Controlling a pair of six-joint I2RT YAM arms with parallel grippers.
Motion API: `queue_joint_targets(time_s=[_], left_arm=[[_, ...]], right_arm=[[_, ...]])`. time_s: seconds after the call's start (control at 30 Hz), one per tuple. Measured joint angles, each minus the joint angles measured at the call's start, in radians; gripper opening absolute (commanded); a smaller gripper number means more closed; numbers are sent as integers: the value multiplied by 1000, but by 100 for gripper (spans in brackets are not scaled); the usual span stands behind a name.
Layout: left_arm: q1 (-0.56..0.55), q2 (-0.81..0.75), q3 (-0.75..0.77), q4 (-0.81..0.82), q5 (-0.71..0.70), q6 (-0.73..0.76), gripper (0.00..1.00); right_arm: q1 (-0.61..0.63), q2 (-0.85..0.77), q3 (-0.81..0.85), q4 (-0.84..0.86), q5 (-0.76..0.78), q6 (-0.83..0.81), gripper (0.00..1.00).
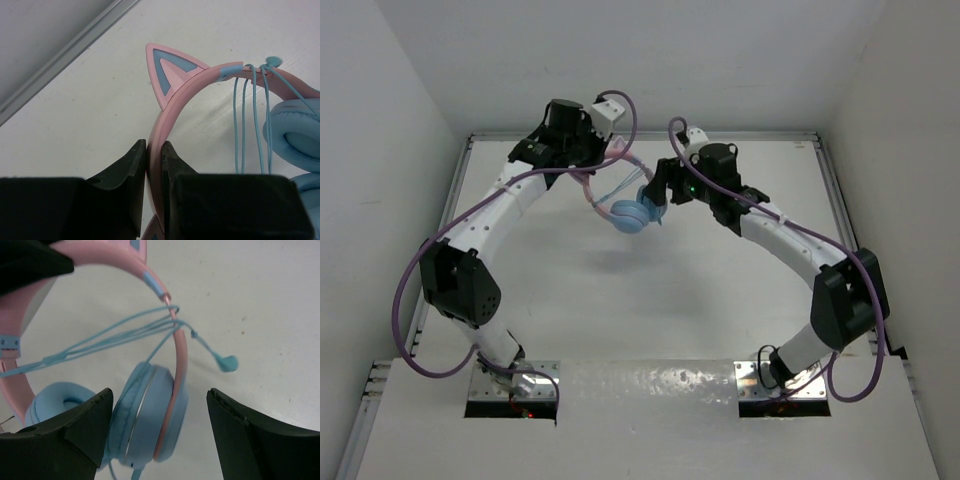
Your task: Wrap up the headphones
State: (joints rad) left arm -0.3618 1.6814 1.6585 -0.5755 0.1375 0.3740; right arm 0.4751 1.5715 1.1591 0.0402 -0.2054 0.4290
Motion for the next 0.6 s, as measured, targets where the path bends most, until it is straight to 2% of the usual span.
queue_joint_targets(time_s=[0.23,0.53,0.6], left_arm=[[0,2,-11,18,-47,-24,0],[0,2,-15,17,-55,-52,0],[0,2,-16,16,-55,-62,0]], right_arm=[[58,16,1,-27,32,24,75],[58,89,1,5,50,54,70],[58,101,1,18,53,58,55]])
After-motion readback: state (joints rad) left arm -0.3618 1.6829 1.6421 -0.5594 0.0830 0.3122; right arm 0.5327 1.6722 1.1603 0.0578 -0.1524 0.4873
